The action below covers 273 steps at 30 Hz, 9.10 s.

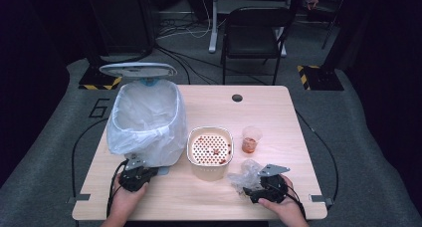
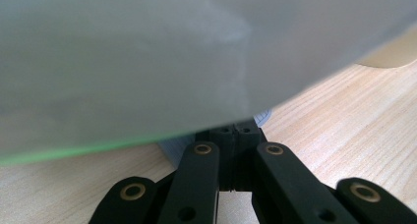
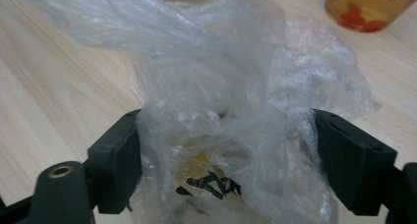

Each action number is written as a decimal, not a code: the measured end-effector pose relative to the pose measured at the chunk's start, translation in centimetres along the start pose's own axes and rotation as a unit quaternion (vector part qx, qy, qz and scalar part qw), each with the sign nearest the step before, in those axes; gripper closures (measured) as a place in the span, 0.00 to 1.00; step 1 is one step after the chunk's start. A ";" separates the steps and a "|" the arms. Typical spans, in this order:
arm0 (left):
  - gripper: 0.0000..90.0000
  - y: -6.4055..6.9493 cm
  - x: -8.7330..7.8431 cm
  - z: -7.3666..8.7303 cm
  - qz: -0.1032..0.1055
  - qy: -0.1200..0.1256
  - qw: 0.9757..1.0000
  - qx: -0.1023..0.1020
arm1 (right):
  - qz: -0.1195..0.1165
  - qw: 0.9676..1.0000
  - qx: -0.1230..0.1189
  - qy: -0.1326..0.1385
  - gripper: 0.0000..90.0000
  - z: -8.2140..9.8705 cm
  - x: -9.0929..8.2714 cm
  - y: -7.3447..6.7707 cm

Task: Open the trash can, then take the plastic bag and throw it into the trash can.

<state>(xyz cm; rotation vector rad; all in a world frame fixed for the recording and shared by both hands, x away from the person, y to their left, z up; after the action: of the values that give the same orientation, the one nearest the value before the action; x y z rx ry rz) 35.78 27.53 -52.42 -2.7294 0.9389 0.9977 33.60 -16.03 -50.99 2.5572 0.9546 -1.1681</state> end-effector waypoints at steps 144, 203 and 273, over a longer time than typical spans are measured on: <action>1.00 0.1 0.0 -0.1 -0.010 -0.006 1.000 0.006 | -0.144 0.978 -0.118 0.089 0.80 -27.0 -3.7 -8.6; 1.00 -0.1 0.0 0.0 -0.009 -0.008 1.000 0.012 | -0.135 0.976 -0.118 0.122 0.30 -31.4 0.3 -13.5; 1.00 -0.1 0.0 0.0 0.004 0.000 1.000 -0.001 | -0.035 0.997 -0.071 0.027 0.74 -20.4 5.5 -0.5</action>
<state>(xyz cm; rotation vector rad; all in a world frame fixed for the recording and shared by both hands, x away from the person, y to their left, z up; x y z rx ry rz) 35.78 27.59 -52.43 -2.7291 0.9492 0.9993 48.54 -4.83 -41.15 2.4722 1.1068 -1.0153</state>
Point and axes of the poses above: each handheld gripper's, and its own axes: x roughly forward along the jaws, z roughly out of its underside, y roughly to its right, the point moved 1 cm from there along x, roughly forward along the jaws, and after that the axes turned 4 degrees about x, right-handed, at the moved point
